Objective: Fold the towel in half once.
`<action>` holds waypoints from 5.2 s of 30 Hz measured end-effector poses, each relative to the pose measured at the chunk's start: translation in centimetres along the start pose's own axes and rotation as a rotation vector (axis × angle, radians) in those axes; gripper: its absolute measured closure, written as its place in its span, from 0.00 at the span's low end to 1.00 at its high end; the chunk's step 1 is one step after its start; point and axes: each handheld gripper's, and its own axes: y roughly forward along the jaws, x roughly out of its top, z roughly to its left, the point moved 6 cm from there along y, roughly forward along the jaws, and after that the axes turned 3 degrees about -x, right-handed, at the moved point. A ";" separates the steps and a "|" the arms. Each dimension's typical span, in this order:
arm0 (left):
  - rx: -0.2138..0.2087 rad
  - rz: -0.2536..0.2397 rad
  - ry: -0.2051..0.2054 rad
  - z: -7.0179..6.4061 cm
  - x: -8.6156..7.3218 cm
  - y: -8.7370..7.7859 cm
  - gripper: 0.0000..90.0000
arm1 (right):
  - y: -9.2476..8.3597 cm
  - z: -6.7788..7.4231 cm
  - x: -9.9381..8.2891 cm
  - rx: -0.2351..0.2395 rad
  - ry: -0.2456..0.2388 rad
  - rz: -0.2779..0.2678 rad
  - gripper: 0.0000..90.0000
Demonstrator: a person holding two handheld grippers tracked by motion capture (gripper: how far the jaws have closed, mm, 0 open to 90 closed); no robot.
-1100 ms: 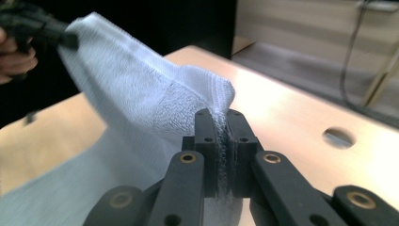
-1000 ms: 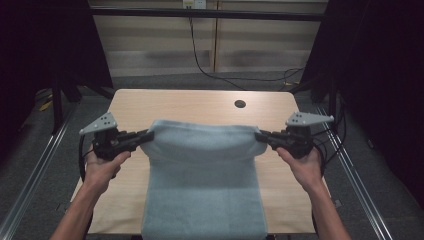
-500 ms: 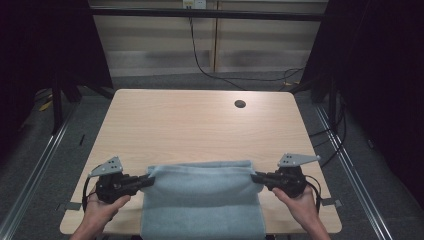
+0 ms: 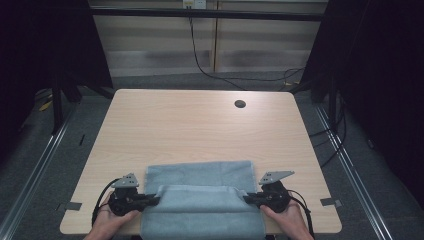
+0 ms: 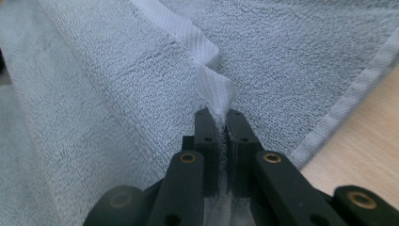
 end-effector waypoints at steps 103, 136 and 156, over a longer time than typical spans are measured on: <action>0.089 -0.532 0.143 -0.5 21.5 -11.5 0.94 | -15.0 -5.3 22.0 -0.156 -0.061 -0.603 0.96; -0.116 -0.189 0.092 -5.0 -0.5 -4.5 0.86 | -7.5 4.3 -2.1 0.137 -0.008 -0.245 0.80; -0.088 -0.210 0.078 -2.1 4.9 -2.0 0.73 | -2.4 -1.4 4.8 0.022 -0.048 -0.201 0.74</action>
